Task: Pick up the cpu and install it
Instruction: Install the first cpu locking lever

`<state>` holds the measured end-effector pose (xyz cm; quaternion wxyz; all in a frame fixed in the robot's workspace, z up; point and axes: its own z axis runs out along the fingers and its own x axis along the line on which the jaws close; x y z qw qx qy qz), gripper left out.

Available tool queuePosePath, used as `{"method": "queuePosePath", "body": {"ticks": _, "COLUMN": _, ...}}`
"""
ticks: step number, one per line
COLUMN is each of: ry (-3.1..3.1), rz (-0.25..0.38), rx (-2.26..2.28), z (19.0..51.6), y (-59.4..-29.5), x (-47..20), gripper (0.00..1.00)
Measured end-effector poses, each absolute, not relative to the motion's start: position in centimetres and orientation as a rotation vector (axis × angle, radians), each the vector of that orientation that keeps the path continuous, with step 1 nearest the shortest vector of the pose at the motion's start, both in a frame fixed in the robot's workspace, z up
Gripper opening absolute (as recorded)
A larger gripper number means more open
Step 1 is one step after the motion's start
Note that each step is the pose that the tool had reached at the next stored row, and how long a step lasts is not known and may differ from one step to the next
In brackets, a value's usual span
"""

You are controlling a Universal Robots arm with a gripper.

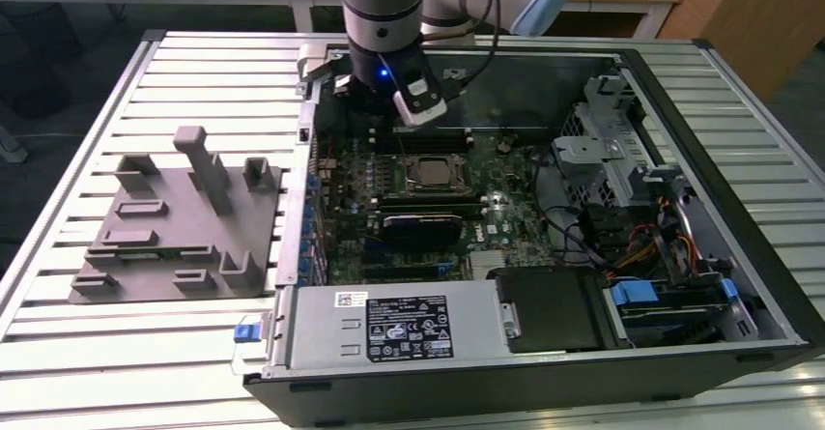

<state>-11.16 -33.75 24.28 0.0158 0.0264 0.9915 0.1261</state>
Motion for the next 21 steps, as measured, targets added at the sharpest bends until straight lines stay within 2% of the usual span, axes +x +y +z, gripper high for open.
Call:
{"method": "queuePosePath", "body": {"ticks": 11, "ry": 3.084, "rz": 0.392, "rx": 0.082, "z": 24.3, "y": -33.8, "x": -7.8, "gripper": 0.11}}
{"method": "queuePosePath", "body": {"ticks": 21, "ry": 3.084, "rz": 0.392, "rx": 0.082, "z": 24.3, "y": -33.8, "x": -7.7, "gripper": 0.11}}
